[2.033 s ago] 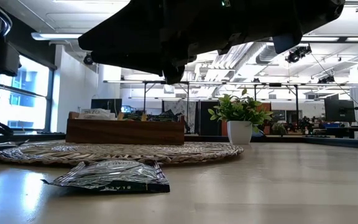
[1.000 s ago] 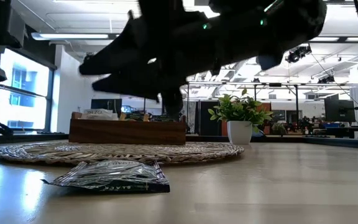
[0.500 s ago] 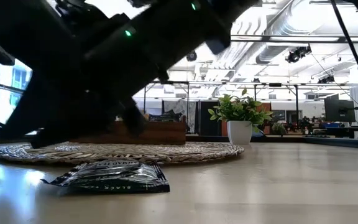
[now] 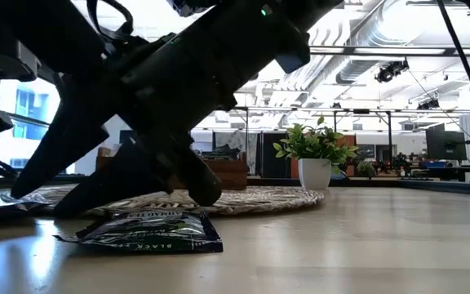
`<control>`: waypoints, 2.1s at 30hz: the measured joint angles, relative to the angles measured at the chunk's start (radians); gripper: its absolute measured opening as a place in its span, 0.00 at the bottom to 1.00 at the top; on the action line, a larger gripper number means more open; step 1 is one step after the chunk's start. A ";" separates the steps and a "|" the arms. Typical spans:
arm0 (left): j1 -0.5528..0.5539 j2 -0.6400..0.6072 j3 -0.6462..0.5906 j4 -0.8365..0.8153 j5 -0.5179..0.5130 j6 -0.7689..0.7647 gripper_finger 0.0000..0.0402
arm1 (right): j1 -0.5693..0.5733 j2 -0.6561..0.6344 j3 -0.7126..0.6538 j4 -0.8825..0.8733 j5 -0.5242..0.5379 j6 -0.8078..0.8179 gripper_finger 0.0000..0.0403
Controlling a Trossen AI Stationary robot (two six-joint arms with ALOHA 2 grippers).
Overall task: Pick & Place Tea
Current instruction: Put the violet tea packet into the right compartment of the wooden organizer
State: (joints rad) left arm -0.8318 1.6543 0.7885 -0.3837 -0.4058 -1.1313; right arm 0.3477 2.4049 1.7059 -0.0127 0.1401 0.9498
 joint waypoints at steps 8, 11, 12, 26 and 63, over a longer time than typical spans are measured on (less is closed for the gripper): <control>0.001 0.003 -0.002 0.058 -0.041 0.003 0.00 | 0.000 0.001 -0.011 0.048 -0.010 -0.027 0.33; 0.001 0.003 -0.003 0.076 -0.046 0.018 0.00 | -0.001 0.002 -0.012 0.070 -0.022 -0.038 0.31; 0.001 0.003 -0.003 0.079 -0.047 0.020 0.00 | -0.001 0.003 -0.012 0.073 -0.028 -0.040 0.30; 0.000 0.002 0.008 0.122 -0.099 0.014 0.00 | -0.001 0.001 -0.014 0.077 -0.078 -0.125 0.02; -0.015 -0.002 0.476 -0.666 -0.266 -0.156 0.00 | -0.227 -0.457 -0.331 -0.379 0.709 -0.230 0.00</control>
State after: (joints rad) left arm -0.8469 1.6527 1.2640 -1.0492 -0.6720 -1.2868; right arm 0.1208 1.9483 1.3747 -0.3921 0.8490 0.7198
